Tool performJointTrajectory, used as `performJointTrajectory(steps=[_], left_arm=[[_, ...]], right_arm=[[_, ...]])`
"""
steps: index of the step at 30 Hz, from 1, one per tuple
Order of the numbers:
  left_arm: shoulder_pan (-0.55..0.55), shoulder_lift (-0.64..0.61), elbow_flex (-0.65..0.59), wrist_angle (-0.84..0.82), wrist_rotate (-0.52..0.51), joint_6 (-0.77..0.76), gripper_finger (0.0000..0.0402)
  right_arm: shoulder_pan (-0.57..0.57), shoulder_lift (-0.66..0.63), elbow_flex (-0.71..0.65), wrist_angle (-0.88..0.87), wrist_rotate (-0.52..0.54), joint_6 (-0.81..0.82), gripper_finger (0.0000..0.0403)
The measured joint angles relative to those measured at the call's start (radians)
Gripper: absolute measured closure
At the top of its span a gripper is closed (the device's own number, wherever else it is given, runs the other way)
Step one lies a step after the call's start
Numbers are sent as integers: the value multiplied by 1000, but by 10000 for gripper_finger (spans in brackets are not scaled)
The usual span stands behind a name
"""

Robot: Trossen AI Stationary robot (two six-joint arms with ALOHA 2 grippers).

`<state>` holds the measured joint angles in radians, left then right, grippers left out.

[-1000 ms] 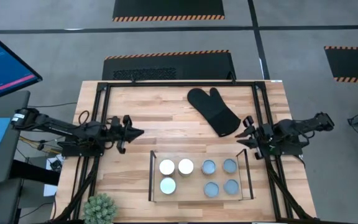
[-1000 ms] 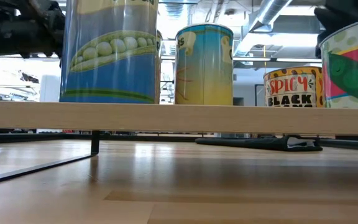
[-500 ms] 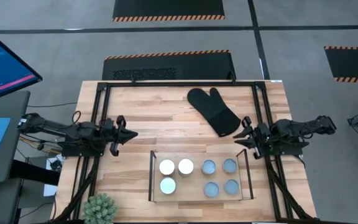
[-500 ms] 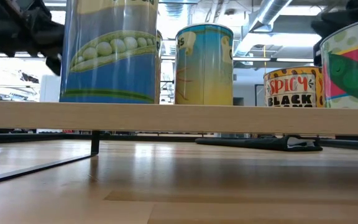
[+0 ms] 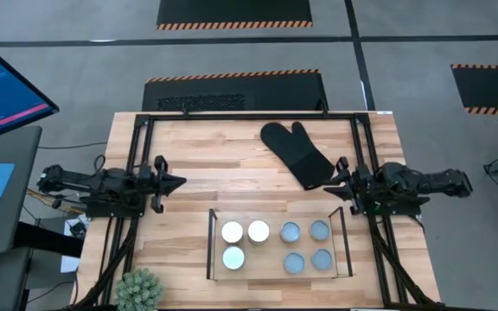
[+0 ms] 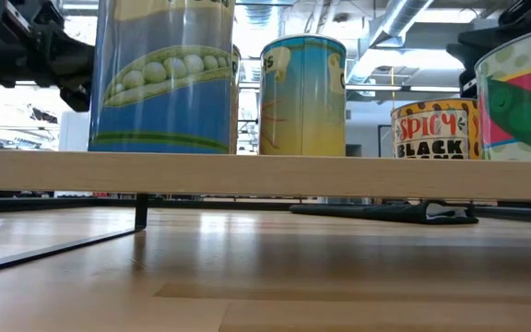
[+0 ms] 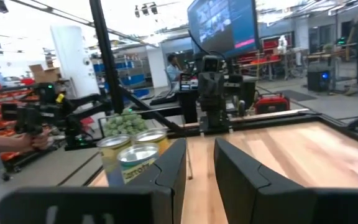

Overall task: Pick and place cans onto a shelf
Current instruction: Return to Home Position

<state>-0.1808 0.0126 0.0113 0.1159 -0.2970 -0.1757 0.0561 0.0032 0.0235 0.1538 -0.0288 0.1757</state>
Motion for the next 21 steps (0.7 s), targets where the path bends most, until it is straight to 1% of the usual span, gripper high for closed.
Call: performJointTrajectory(steps=[3, 7, 9, 14, 21], left_arm=[[6, 0, 0, -7, -5, -20, 401], [6, 0, 0, -3, -7, -20, 401], [6, 0, 0, -1, -17, -21, 401], [7, 0, 0, -15, -23, -54, 402], [7, 0, 0, -51, -24, -56, 401]], right_arm=[[-39, -1, 0, -1, -33, 5, 294], [-92, 0, 1, 14, -143, 11, 294], [-114, -1, 2, 11, -173, 11, 294], [-157, 0, 2, -4, -174, -17, 294], [-191, 0, 3, -53, -175, -42, 294]])
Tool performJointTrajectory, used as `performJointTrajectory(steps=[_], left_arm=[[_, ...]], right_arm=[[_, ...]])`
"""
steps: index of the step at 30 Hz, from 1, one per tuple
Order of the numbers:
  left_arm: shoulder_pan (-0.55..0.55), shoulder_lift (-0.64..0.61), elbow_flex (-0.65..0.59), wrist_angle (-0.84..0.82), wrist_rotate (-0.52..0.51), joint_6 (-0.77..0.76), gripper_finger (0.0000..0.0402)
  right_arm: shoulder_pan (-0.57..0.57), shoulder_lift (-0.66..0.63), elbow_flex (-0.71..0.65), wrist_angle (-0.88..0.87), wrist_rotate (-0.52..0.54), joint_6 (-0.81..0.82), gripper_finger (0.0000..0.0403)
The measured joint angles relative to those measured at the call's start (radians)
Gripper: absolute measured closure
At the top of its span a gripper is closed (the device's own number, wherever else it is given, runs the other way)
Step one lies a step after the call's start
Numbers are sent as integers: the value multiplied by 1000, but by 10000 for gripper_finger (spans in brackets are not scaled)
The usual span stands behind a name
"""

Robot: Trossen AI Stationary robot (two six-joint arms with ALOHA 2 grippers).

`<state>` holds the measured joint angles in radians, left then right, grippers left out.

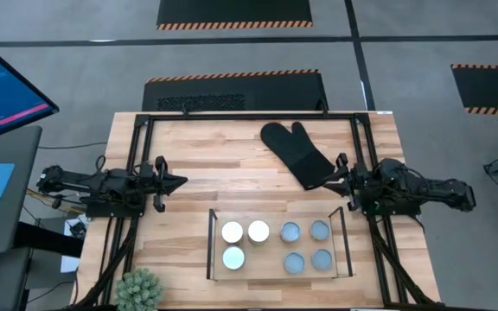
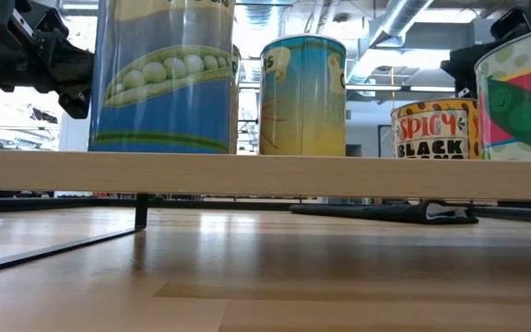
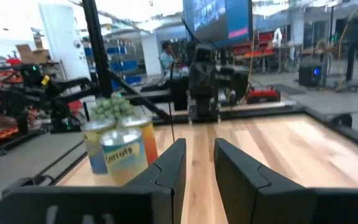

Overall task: Pick and place cans onto a shelf
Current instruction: Return to Home Position

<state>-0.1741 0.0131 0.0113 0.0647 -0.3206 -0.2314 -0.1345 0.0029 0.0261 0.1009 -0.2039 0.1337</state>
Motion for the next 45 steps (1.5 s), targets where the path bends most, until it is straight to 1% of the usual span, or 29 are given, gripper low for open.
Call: performJointTrajectory(steps=[6, 8, 11, 13, 18, 31, 45], left_arm=[[0, 0, 0, 0, 0, 0, 401], [0, 0, 0, 0, 0, 0, 401], [0, 0, 0, 0, 0, 0, 401], [0, 0, 0, 0, 0, 0, 402], [0, 0, 0, 0, 0, 0, 401], [0, 0, 0, 1, 0, 0, 402], [0, 0, 0, 1, 0, 0, 401]], right_arm=[[3, 0, 1, -69, -1, 62, 294], [3, 0, 1, -64, 46, 65, 294], [3, 0, 1, -38, 164, 71, 294], [3, 0, 1, -32, 190, 93, 294], [3, 0, 1, -41, 192, 214, 294], [3, 0, 1, -46, 192, 217, 294], [3, 0, 2, -111, 196, 214, 294]])
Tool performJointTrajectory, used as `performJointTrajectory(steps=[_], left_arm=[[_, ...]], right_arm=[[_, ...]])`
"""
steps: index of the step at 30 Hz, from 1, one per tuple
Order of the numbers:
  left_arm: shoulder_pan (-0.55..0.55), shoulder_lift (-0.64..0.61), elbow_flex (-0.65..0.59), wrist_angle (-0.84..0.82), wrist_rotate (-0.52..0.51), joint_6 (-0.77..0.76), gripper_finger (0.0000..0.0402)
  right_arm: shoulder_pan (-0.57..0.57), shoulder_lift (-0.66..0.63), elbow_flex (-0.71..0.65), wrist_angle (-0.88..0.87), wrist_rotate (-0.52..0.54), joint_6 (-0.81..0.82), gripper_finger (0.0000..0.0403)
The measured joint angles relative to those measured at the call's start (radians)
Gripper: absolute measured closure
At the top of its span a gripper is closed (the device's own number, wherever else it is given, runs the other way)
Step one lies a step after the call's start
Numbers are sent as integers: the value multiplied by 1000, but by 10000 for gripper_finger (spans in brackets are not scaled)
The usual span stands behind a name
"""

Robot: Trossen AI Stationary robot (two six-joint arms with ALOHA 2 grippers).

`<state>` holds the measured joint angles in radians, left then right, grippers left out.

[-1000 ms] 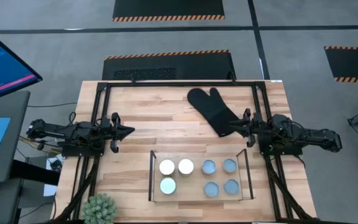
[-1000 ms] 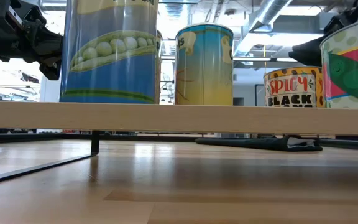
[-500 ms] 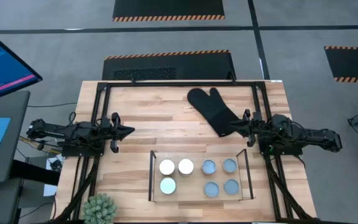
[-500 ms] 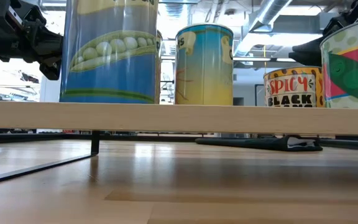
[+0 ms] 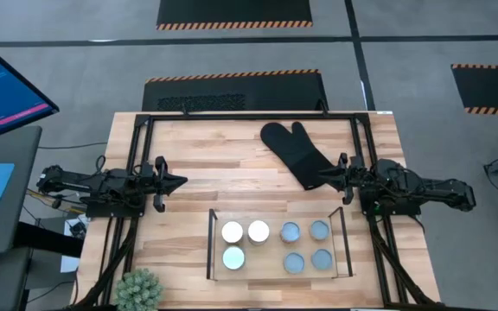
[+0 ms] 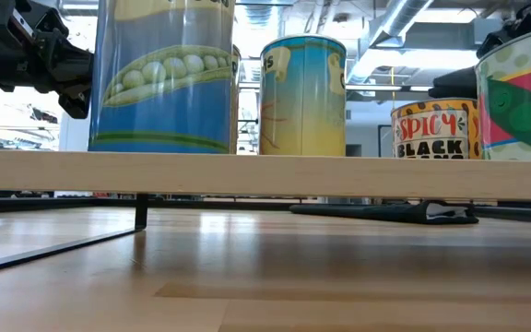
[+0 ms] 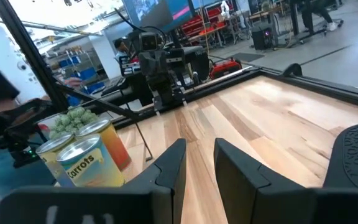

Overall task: Pick and place cans onto a shelf
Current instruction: Return to Home Position

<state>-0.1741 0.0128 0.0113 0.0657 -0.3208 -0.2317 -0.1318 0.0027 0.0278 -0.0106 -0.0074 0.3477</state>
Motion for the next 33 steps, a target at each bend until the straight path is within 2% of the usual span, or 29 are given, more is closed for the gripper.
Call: performJointTrajectory(steps=[33], left_arm=[[0, 0, 0, 0, 0, 0, 402]], right_arm=[[0, 0, 0, -11, -2, 2, 294]])
